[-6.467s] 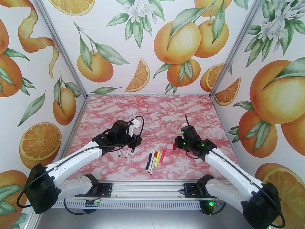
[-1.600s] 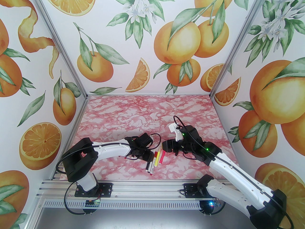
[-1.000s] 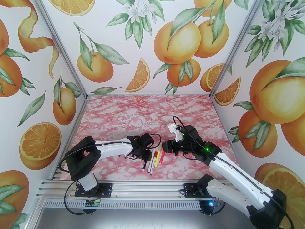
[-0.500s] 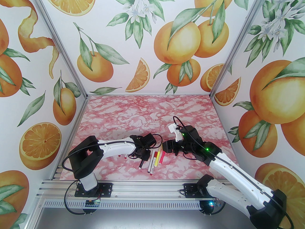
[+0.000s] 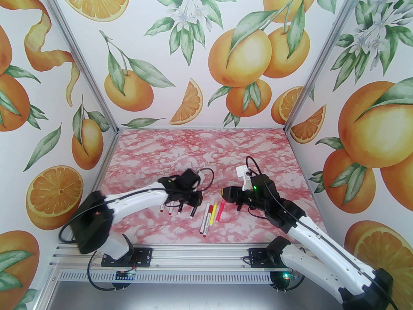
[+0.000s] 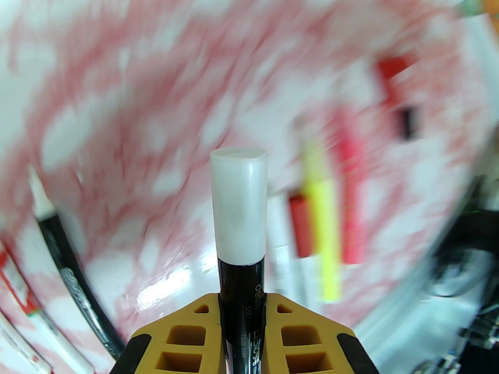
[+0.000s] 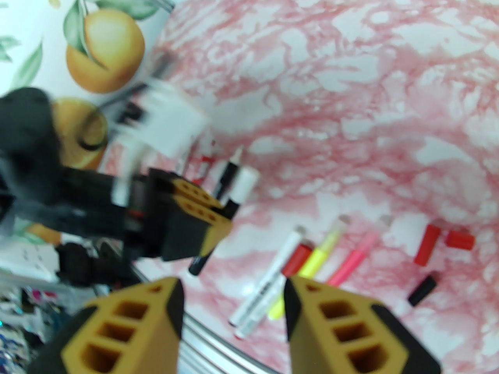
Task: Open the pen caps
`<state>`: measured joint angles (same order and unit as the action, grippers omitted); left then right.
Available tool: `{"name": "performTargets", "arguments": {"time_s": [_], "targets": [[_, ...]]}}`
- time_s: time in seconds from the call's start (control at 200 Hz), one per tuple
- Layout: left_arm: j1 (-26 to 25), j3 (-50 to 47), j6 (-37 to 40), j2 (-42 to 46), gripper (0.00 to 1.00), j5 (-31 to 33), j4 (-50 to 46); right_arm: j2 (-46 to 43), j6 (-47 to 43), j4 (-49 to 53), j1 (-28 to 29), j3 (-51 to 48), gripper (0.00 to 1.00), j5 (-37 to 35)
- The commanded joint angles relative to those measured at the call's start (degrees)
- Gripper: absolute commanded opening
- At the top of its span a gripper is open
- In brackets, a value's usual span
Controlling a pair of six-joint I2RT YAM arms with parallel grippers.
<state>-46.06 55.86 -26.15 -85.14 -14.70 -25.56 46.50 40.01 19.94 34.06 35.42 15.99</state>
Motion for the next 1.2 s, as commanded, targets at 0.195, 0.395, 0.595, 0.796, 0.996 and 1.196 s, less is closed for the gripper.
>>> {"name": "performTargets", "arguments": {"time_s": [0.195, 0.395, 0.595, 0.796, 0.996, 1.196], "targets": [[5.5, -6.2, -2.5, 4.0, 0.19, -28.4, 20.2, 2.6, 13.7, -24.1, 0.2, -4.1, 0.5, 6.0], [5.5, -8.8, -5.1, 5.4, 0.18, -31.1, 25.5, 5.0, 14.8, -26.3, 0.5, -3.5, 0.53, 5.7], [5.5, -9.2, -5.3, 7.0, 0.18, -31.3, 26.7, 7.5, 13.7, -23.0, 2.1, -1.9, 0.55, 1.3], [5.5, -9.8, -5.4, 7.7, 0.18, -32.1, 27.0, 10.0, 13.6, -24.9, 3.5, -0.9, 0.54, 0.8], [5.2, -11.0, -5.8, 7.5, 0.18, -32.0, 27.9, 10.1, 14.0, -26.5, 3.9, -0.7, 0.42, 0.9], [5.0, -10.9, -6.1, 7.3, 0.18, -31.8, 28.7, 10.3, 14.1, -26.3, 3.9, -0.6, 0.3, 1.1]]}}
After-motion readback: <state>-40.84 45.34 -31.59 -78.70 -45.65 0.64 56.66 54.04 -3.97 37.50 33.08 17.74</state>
